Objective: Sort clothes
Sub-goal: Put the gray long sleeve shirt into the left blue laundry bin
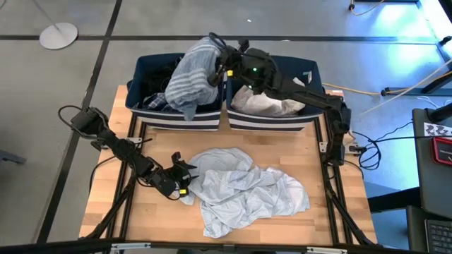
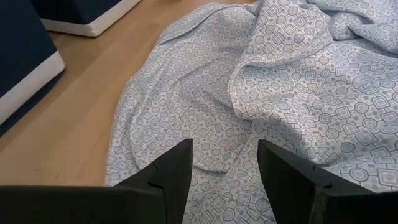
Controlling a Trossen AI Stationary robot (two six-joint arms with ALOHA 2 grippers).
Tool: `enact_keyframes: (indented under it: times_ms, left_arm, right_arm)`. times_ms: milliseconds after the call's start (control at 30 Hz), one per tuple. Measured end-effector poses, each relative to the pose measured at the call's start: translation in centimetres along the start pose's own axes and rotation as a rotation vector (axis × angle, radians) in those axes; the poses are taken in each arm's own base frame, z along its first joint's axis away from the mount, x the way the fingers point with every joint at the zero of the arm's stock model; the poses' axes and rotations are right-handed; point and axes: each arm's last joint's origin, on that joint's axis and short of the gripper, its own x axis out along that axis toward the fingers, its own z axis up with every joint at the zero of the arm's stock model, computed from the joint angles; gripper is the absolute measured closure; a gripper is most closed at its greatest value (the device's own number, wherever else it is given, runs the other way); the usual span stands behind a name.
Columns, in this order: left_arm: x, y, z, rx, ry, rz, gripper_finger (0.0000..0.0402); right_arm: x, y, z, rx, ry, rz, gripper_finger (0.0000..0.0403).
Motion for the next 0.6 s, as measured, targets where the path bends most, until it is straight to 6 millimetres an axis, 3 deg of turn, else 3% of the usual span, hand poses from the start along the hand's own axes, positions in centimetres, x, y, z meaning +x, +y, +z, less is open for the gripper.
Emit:
enact_keyframes:
  times_ms: [300,433,600]
  left_arm:
    - [0.0,0.1,0.0,0.01,-0.008,0.018,0.0231]
    - [0.0,0.1,0.0,0.009,-0.008,0.018,0.0231]
    - [0.0,0.1,0.0,0.008,-0.017,0.031,0.0231]
  right_arm:
    - [2.0,-1.2,-6.4,0.076,0.156,-0.042,0.0348]
    - [2.5,-1.6,-9.9,0.159,0.231,0.035,0.0347]
    - [2.6,-1.5,-11.9,0.184,0.273,0.109,0.0336]
